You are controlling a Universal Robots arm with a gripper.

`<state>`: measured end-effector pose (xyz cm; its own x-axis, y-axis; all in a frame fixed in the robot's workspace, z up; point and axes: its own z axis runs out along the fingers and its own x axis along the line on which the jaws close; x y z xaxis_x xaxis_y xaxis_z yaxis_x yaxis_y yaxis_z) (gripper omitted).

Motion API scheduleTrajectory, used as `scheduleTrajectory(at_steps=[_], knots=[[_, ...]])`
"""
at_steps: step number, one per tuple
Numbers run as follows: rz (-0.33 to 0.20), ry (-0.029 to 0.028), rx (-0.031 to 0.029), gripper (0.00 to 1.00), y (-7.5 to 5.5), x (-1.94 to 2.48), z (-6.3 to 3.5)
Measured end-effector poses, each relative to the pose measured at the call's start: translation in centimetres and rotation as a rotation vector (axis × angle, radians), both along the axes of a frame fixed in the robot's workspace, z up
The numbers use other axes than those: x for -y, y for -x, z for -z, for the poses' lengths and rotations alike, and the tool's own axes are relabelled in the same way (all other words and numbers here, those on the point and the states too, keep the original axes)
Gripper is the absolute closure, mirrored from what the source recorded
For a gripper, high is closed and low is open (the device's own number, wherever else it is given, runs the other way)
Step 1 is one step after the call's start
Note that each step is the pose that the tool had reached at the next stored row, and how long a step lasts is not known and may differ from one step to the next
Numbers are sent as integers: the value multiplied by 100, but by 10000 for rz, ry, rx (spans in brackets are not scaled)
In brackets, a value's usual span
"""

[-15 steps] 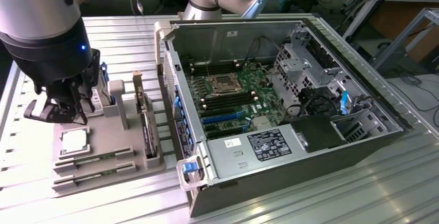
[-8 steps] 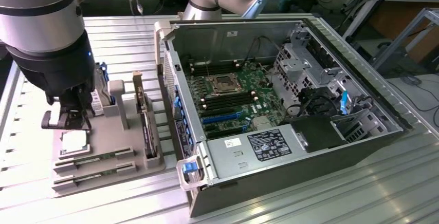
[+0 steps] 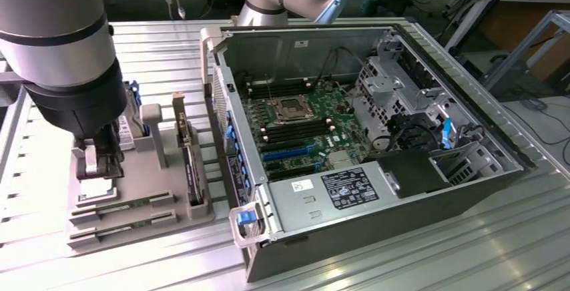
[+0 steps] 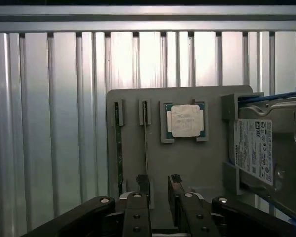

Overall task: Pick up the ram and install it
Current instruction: 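Pick up the ram and move it above insertion slot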

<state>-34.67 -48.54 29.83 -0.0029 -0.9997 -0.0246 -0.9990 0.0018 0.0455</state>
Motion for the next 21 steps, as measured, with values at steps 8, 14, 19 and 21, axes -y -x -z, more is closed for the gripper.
scheduleTrajectory(at_steps=[8, 14, 19, 21], knots=[[-718, -5, -187, 70, 0, 291, 269], [-971, -13, -321, 70, 0, 525, 429], [-1854, 4, -324, 70, -7, 493, 629], [-2085, 6, -323, 70, -11, 483, 677]])
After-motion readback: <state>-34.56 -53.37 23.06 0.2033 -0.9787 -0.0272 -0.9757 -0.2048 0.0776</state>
